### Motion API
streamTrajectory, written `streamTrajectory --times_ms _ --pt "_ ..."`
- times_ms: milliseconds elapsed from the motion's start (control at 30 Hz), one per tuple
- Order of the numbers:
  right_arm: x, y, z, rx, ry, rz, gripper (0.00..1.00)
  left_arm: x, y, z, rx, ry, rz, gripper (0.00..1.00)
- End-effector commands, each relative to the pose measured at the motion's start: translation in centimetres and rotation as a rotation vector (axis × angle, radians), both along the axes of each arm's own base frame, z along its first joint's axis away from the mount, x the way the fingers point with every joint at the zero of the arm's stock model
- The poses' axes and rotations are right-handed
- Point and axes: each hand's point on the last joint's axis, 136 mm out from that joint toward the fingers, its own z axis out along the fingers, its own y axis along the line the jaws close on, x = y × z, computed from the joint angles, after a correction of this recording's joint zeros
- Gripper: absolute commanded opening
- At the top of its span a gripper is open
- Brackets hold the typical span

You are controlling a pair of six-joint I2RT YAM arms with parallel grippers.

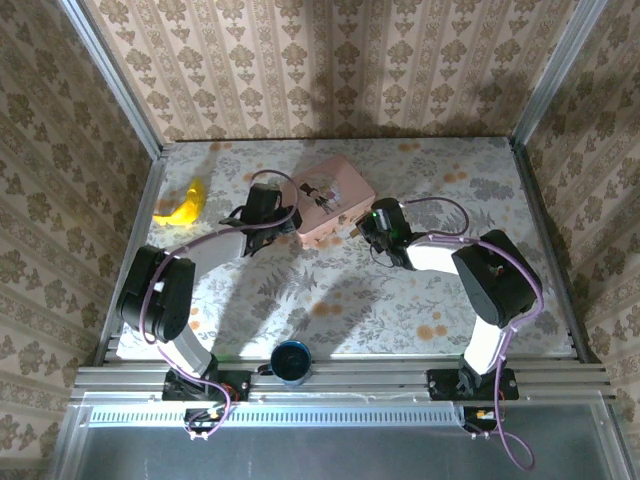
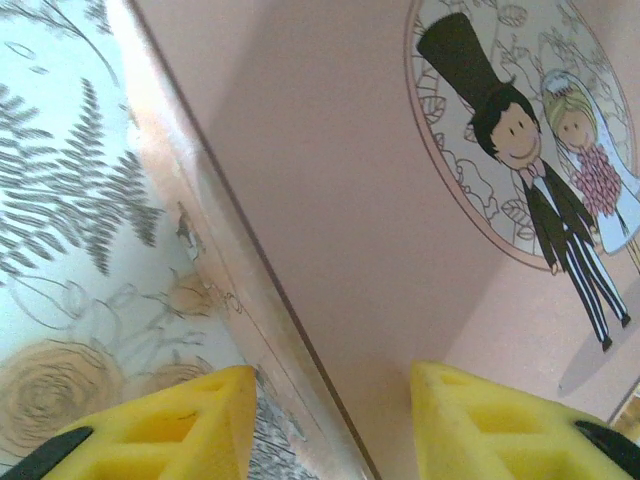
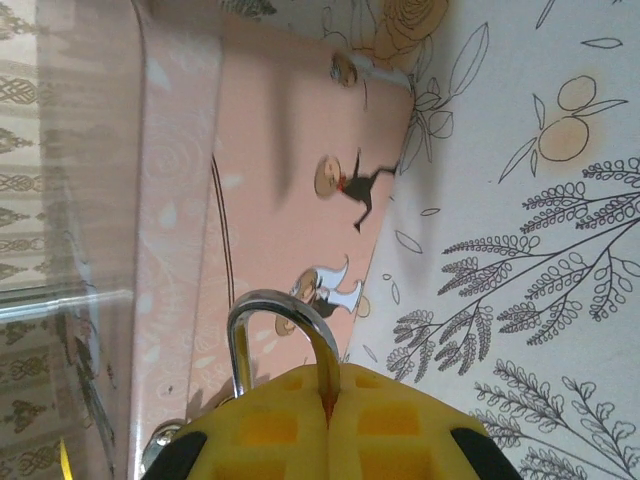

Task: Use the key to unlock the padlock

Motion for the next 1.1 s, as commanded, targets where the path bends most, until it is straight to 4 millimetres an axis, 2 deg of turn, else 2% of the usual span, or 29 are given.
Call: streamTrajectory --times_ms 0,167,400,600,700,833,900,967,1067 --pt "-0.8 -0.5 0.9 -0.031 -0.017 0.022 0.00 -1.5 5.1 -3.9 0.152 0.116 0.083 0.44" --pt "-2.2 -0.8 0.9 -0.030 -0.006 0.062 0.00 -0.6 5.5 -2.6 0.157 0.079 0.086 0.45" --pt "-4.0 -0.2 1.6 -0.018 0.027 0.196 0.00 0.1 5.9 -0.4 0.140 0.029 0.099 0.48" --pt "-5.3 0.4 2.1 0.018 0.051 0.335 0.00 -0.3 6.1 1.6 0.108 -0.009 0.103 0.60" --pt "-5.8 0.4 1.5 -0.006 0.088 0.418 0.00 -0.6 6.1 2.2 0.088 -0.018 0.101 0.67" --pt "-6.0 1.0 1.2 0.001 0.106 0.520 0.00 -1.1 6.3 2.8 0.068 -0.025 0.104 0.79" --pt "-5.9 1.2 1.1 -0.004 0.113 0.554 0.00 -1.3 6.5 2.9 0.062 -0.025 0.108 0.89" --pt "-5.8 0.8 0.7 -0.044 0.142 0.564 0.00 -1.6 6.8 2.9 0.058 -0.023 0.115 1.00" --pt "-5.8 -0.4 0.2 -0.122 0.183 0.546 0.00 -2.0 7.3 2.9 0.053 -0.016 0.125 1.00"
